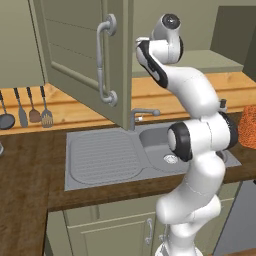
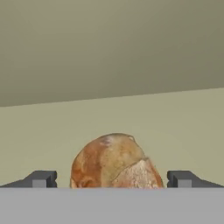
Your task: Open the cabinet, pick up the bread from the cabinet and place it in the basket. Then move the basket to the dining counter.
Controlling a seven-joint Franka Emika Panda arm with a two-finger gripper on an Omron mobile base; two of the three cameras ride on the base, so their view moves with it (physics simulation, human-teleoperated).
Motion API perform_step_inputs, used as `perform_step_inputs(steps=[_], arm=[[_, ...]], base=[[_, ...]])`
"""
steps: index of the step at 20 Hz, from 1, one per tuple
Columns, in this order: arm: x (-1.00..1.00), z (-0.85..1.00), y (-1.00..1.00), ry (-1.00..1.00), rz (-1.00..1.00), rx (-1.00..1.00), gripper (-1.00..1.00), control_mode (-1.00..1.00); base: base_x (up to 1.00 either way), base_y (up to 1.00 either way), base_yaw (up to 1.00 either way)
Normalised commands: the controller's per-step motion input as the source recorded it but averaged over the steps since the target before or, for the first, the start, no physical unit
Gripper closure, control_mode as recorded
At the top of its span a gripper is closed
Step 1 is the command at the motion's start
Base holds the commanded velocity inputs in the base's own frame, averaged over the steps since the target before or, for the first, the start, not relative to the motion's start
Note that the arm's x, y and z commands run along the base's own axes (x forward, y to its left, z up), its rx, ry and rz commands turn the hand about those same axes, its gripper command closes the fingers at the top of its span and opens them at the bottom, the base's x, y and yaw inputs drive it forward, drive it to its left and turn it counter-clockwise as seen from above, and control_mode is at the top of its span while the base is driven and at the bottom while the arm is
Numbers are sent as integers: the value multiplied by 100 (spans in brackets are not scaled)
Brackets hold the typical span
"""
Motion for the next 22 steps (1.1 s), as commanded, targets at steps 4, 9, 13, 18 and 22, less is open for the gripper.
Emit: perform_step_inputs(steps=[4,9,13,18,22], arm=[[39,-6,0,0,4,0,-100,-100],[30,-6,-1,0,4,0,-100,-100],[14,-8,0,0,4,0,100,-100],[0,-30,0,0,4,0,100,-100],[0,-37,-2,0,4,0,100,-100]], base=[[0,0,0],[0,0,0],[0,0,0],[0,0,0],[0,0,0]])
